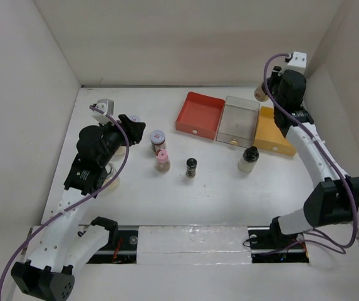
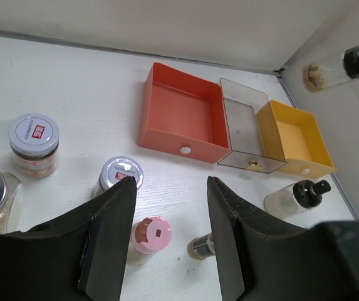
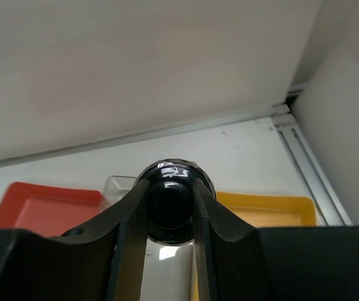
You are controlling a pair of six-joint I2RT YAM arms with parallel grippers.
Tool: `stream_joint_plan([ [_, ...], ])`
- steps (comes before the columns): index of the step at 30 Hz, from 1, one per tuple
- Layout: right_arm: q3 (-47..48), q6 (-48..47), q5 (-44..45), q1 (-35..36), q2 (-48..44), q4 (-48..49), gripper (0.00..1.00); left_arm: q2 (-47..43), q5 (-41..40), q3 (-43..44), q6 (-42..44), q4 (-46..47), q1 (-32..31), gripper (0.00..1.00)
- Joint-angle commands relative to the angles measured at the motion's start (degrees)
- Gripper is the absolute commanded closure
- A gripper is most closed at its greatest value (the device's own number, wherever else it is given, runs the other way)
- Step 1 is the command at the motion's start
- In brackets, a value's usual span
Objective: Organize the condiment bottles
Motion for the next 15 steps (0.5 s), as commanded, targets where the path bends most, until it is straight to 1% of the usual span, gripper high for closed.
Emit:
stream_joint_plan([
  [1, 2.74, 0.26, -1.0, -3.67, 1.17, 1.41, 0.84, -0.18, 1.09, 0.03, -0.41, 3.19, 0.08, 0.55],
  [6, 1.42, 2.01, -1.0, -7.81, 5.03, 0.79, 0.84, -0.18, 1.61, 0.03, -0.41, 3.19, 0.08, 0.55],
  [7, 0.9, 2.71, -2.13, -8.94, 5.73, 0.79, 0.84, -0.18, 1.62, 0.03, -0.41, 3.19, 0.08, 0.55],
  [8, 0.9, 2.72, -2.14, -8.95, 6.44, 0.79, 0.85, 0.34, 1.62, 0.03, -0.41, 3.71, 0.08, 0.55],
  [15, 1.6, 3.24, -2.75, -10.71, 12.5, 0.79, 0.85, 0.87, 1.62, 0.03, -0.94, 3.72, 0.08, 0.55],
])
